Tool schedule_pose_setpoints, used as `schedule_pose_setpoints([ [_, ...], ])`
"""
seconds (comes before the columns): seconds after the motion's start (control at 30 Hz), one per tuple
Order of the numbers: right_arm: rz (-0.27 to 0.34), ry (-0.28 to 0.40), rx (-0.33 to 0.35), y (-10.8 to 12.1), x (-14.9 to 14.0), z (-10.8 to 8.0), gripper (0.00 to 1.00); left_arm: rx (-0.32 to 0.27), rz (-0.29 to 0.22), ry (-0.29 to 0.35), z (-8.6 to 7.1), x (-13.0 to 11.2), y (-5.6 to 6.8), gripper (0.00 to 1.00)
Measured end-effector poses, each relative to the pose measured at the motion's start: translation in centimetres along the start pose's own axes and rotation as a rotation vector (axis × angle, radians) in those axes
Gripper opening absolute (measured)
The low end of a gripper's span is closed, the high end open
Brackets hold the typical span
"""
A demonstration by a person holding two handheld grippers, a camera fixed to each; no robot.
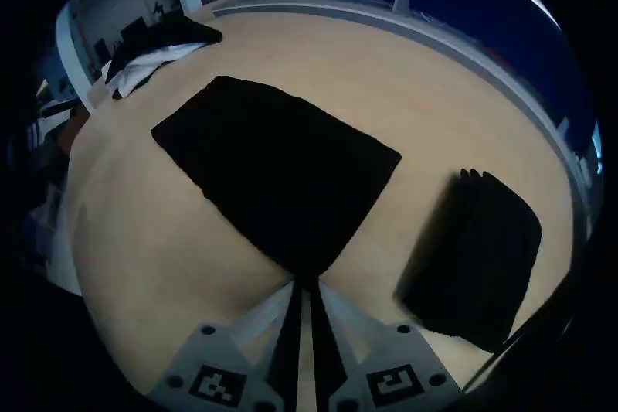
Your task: Fold towel
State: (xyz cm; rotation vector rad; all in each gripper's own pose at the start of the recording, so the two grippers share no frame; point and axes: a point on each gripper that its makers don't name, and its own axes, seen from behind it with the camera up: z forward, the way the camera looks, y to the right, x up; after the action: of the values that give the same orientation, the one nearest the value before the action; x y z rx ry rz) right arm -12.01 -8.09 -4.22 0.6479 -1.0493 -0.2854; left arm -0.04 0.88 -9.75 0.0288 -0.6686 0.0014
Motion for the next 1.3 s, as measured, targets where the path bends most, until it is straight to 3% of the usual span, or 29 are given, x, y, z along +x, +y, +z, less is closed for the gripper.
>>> schedule_pose_setpoints([
  [0.43, 0.006, 0.047, -0.009, -0.1, 2.2, -1.4, 0.07, -0.005, -0.004, 0.006, -0.2, 0.2, -0.1, 0.91],
  [0.97, -0.084, 0.152, -0.031, -1.8, 10.9, -5.0, 0.07, -0.01, -0.03, 0.019, -1.3, 0.2, -0.8, 0.91],
  [1.17, -0.113, 0.183, -0.025, -3.2, 14.2, -5.1, 0.07, -0.018, -0.031, 0.018, -1.4, -0.2, -1.1, 0.91],
  [1.3, -0.139, 0.177, -0.023, -4.1, 14.9, -4.8, 0.07, -0.024, -0.03, 0.019, -1.7, -0.4, -1.1, 0.91],
])
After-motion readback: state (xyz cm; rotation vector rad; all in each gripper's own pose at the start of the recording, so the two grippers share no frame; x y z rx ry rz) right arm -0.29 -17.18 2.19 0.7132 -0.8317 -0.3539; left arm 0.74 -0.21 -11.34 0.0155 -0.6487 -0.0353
